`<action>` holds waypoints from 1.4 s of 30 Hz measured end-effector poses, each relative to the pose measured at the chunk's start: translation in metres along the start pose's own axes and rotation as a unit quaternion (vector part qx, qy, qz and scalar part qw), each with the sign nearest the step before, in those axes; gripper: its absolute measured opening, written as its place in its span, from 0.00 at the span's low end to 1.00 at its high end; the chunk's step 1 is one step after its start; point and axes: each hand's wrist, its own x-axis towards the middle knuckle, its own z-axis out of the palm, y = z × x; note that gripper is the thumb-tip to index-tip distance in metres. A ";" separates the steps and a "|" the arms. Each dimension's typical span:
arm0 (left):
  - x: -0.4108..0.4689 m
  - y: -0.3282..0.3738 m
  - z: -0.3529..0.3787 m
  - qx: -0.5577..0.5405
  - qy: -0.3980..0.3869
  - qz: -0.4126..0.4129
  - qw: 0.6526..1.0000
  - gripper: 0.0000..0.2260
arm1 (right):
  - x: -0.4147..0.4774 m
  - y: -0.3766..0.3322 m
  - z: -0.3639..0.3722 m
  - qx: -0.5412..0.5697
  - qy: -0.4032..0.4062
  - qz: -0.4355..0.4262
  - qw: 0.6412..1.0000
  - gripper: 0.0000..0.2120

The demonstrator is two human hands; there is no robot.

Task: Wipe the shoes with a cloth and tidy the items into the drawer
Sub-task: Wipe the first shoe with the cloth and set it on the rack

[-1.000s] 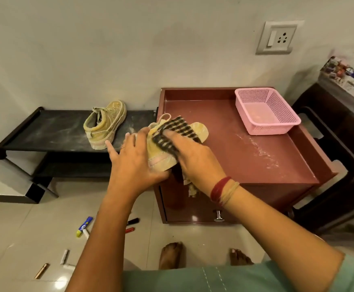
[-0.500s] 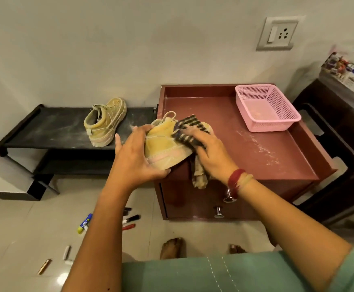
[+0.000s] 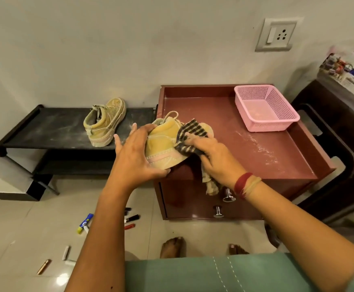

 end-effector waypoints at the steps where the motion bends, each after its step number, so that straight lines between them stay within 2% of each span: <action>1: 0.001 0.000 -0.001 -0.005 -0.004 -0.002 1.000 0.44 | 0.002 0.005 -0.002 -0.020 0.011 0.022 1.000 0.21; 3: 0.002 -0.001 -0.001 -0.010 -0.007 0.000 1.000 0.44 | 0.008 0.020 -0.009 -0.040 0.025 0.088 0.995 0.21; 5: 0.002 -0.002 -0.001 -0.007 -0.014 0.012 1.000 0.44 | 0.014 0.033 -0.015 -0.006 0.043 0.149 0.988 0.20; 8: 0.002 0.000 0.002 0.009 -0.040 0.026 0.999 0.45 | 0.023 0.037 -0.021 0.068 0.129 0.192 0.970 0.18; 9: 0.002 0.000 0.003 0.028 -0.045 0.031 0.998 0.46 | 0.027 0.032 -0.020 0.087 0.141 0.182 0.969 0.18; 11: 0.003 0.002 0.007 0.069 -0.044 0.047 0.995 0.46 | 0.029 0.013 -0.014 0.116 0.112 0.115 0.980 0.18; 14: 0.004 0.002 0.009 0.078 -0.035 0.042 0.995 0.45 | 0.021 -0.005 0.003 0.069 0.056 -0.005 0.996 0.18; 15: 0.004 0.002 0.009 0.073 -0.037 0.039 0.996 0.44 | 0.022 -0.002 0.005 0.047 0.053 0.000 0.997 0.18; 18: 0.003 0.003 0.008 0.074 -0.047 0.055 0.995 0.43 | 0.030 0.017 0.002 -0.018 0.036 0.118 0.992 0.14; 19: 0.003 0.004 0.009 0.076 -0.050 0.058 0.994 0.43 | 0.030 0.018 0.000 -0.021 0.038 0.131 0.990 0.13; 20: 0.003 0.004 0.008 0.076 -0.053 0.056 0.994 0.43 | 0.027 0.015 0.000 -0.006 0.048 0.118 0.992 0.13; 22: 0.003 0.003 0.007 0.074 -0.052 0.043 0.995 0.44 | 0.019 -0.001 0.000 0.037 0.070 0.041 0.996 0.16; 24: 0.004 0.005 0.007 0.079 -0.057 0.027 0.995 0.43 | 0.014 -0.007 0.001 0.026 0.055 0.011 0.998 0.19; 27: 0.003 0.007 0.009 0.085 -0.062 0.019 0.994 0.42 | 0.018 0.013 -0.007 -0.072 -0.006 0.115 0.991 0.16; 29: 0.003 0.006 0.010 0.076 -0.063 0.020 0.995 0.42 | 0.018 0.018 -0.009 -0.064 0.000 0.134 0.989 0.17; 32: 0.009 0.002 0.006 0.039 -0.067 0.003 0.997 0.45 | 0.008 -0.006 -0.007 0.002 0.041 0.007 0.999 0.25; 34: 0.011 0.000 0.002 0.029 -0.070 -0.010 0.997 0.46 | 0.005 -0.008 0.003 -0.042 0.009 -0.034 0.998 0.29; 37: 0.013 -0.001 -0.001 -0.007 -0.075 -0.021 0.997 0.47 | 0.011 0.011 0.007 -0.087 0.009 0.054 0.995 0.27; 39: 0.012 -0.001 -0.001 -0.013 -0.075 -0.018 0.997 0.47 | 0.014 0.018 0.003 -0.078 0.025 0.115 0.990 0.25; 40: 0.012 -0.001 0.000 -0.012 -0.076 -0.015 0.997 0.47 | 0.014 0.015 -0.001 -0.053 0.040 0.122 0.990 0.24; 42: 0.012 -0.001 0.000 -0.018 -0.076 -0.016 0.997 0.47 | 0.012 -0.003 -0.005 0.009 0.051 0.057 0.997 0.24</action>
